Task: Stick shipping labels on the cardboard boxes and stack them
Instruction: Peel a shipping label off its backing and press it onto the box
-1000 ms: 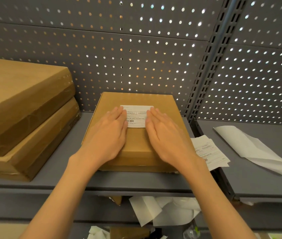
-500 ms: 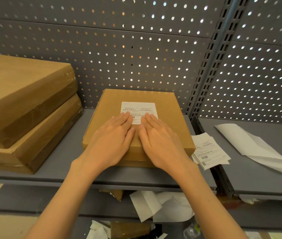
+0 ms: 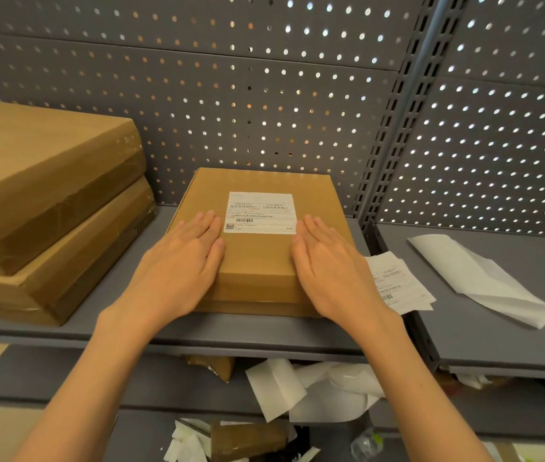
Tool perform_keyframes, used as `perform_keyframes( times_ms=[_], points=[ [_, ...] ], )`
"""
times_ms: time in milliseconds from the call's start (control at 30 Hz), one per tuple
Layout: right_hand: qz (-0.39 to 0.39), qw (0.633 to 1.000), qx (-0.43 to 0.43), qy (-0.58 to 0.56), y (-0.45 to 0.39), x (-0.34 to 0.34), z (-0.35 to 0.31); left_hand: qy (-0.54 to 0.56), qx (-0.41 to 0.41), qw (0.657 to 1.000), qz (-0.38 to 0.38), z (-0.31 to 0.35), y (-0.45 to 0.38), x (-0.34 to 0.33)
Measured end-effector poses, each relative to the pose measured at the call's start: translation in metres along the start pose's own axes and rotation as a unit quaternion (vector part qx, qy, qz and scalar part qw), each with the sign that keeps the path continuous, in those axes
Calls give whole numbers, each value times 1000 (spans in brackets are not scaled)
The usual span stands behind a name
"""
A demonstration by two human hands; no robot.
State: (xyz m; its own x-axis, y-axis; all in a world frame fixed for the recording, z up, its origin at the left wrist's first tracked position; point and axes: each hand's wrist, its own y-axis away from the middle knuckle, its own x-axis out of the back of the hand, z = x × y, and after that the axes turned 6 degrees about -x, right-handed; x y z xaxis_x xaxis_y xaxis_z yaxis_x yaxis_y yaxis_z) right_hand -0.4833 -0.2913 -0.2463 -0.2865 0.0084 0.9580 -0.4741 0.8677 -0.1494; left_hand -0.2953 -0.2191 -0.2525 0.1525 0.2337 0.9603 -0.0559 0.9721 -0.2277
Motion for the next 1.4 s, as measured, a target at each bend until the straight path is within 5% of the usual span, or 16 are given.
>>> perform_keyframes(
  times_ms=[500, 933, 1400],
  points=[
    [-15, 999, 29, -44, -15, 6, -12, 14, -7, 1000, 11, 17, -13, 6],
    [-120, 989, 53, -71, -75, -5, -29, 49, -42, 994, -86, 8, -76, -8],
    [-72, 997, -26, -2, -71, -3, 6, 7, 26, 998, -64, -5, -66, 0]
  ],
)
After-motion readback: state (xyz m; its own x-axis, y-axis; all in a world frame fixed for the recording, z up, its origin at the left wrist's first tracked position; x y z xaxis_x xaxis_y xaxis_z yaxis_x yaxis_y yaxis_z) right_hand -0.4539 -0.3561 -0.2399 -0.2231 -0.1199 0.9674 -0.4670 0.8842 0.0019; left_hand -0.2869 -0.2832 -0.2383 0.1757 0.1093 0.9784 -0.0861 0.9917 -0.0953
